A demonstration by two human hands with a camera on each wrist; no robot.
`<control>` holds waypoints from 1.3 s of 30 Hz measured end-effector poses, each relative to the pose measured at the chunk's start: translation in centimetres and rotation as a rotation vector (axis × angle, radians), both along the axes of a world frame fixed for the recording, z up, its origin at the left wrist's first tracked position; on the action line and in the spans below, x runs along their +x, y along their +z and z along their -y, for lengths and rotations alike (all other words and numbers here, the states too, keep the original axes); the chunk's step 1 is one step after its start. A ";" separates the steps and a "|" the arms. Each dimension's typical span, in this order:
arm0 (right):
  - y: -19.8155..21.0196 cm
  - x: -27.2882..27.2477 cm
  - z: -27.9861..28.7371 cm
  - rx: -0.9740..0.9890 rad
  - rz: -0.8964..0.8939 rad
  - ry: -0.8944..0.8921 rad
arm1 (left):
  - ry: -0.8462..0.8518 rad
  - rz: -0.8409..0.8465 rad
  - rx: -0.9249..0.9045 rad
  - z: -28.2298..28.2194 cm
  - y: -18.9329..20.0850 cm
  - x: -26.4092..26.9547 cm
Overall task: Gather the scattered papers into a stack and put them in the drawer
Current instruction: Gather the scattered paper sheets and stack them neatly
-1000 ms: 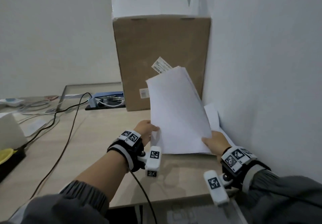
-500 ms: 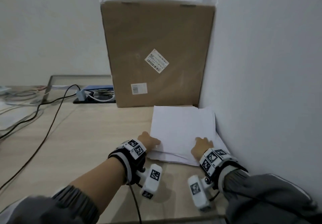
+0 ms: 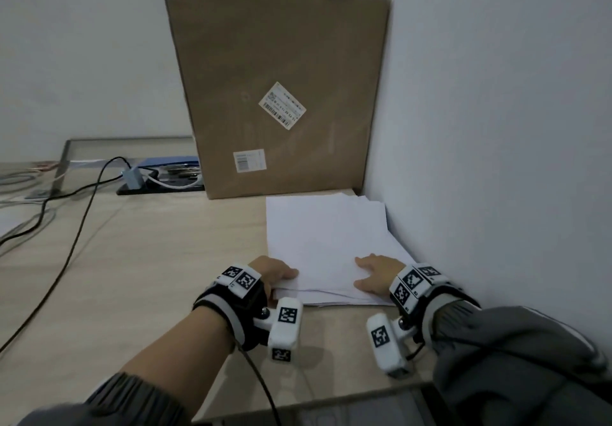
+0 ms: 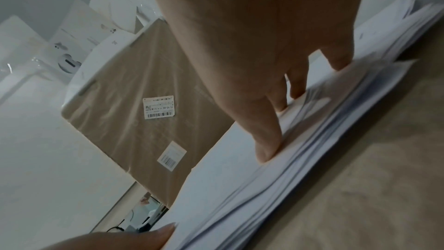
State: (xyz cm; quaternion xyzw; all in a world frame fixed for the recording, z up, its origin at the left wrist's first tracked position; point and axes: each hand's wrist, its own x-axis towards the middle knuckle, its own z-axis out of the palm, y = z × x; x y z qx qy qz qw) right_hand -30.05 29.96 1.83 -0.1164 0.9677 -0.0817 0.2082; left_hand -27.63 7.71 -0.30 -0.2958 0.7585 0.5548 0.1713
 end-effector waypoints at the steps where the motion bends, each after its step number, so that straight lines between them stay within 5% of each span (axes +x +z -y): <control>1: -0.1 0.5 0.0 -0.007 -0.007 -0.001 | 0.003 -0.015 -0.018 -0.1 0.2 0.7; 6: -0.3 4.8 0.7 -0.036 -0.029 0.014 | -0.018 -0.063 -0.179 0.4 0.8 4.5; 15: 0.0 14.1 1.8 -0.125 -0.005 0.082 | 0.037 -0.143 -0.192 2.9 1.4 14.9; 22: -1.1 17.2 -1.5 -0.359 -0.019 -0.233 | 0.072 -0.150 -0.177 3.8 1.1 21.0; 26: -2.2 18.3 -1.9 -0.523 -0.035 -0.292 | 0.117 -0.234 0.019 2.8 0.9 22.6; 31: -2.3 20.2 -2.0 -0.925 0.027 -0.475 | 0.111 -0.214 0.216 3.0 -4.2 19.0; 34: -3.0 21.1 -2.8 -1.231 0.000 -0.643 | 0.116 -0.225 0.292 0.1 -1.0 22.0; 39: -4.1 22.4 -4.6 -1.313 0.136 -0.860 | 0.055 -0.149 0.333 -2.1 1.8 24.9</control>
